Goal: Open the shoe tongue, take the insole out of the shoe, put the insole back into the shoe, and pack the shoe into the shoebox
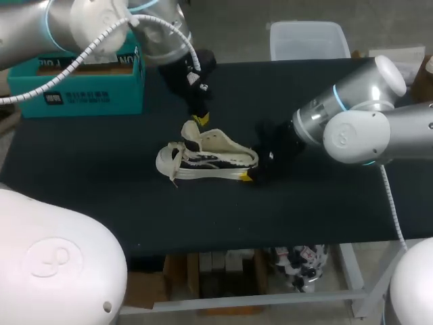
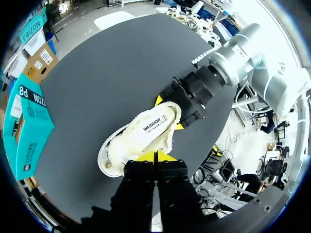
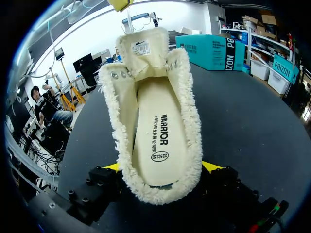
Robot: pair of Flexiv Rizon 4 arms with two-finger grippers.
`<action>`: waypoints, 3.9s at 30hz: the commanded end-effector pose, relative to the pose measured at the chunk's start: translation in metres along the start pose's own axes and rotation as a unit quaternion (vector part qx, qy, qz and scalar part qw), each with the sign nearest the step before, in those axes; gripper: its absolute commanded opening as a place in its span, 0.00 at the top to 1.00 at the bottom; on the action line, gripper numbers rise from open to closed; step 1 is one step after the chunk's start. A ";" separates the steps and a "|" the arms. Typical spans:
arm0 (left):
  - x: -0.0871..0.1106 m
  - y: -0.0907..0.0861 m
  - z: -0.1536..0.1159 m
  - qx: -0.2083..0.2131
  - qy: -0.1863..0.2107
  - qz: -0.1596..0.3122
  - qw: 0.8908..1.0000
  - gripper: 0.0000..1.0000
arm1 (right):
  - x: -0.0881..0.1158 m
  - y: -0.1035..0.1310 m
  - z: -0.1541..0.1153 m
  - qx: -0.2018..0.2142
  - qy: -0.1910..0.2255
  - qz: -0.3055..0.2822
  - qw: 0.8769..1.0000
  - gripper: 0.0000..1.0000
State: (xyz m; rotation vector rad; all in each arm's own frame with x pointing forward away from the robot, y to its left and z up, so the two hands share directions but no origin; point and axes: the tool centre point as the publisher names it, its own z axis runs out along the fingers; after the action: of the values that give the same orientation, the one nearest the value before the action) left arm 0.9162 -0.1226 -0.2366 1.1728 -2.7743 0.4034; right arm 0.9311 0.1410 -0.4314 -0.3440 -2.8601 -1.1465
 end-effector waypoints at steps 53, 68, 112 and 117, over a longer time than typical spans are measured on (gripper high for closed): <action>-0.015 0.020 0.116 -0.113 0.019 0.437 0.892 1.00 | -0.001 -0.006 0.005 -0.001 0.001 -0.001 1.000 1.00; -0.014 0.026 0.133 -0.124 0.018 0.448 0.885 0.85 | -0.001 -0.006 0.005 -0.001 0.001 -0.001 1.000 1.00; -0.032 0.005 0.177 -0.114 0.002 0.453 0.884 0.68 | -0.001 -0.006 0.005 -0.001 0.001 -0.001 1.000 1.00; -0.028 0.005 0.176 -0.119 0.018 0.455 0.883 0.67 | -0.001 -0.006 0.005 -0.001 0.001 -0.001 1.000 1.00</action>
State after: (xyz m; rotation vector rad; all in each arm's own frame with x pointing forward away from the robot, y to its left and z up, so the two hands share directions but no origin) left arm 0.9294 -0.1436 -0.3990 -0.2472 -3.0649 0.1284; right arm 0.9311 0.1404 -0.4318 -0.3431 -2.8604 -1.1464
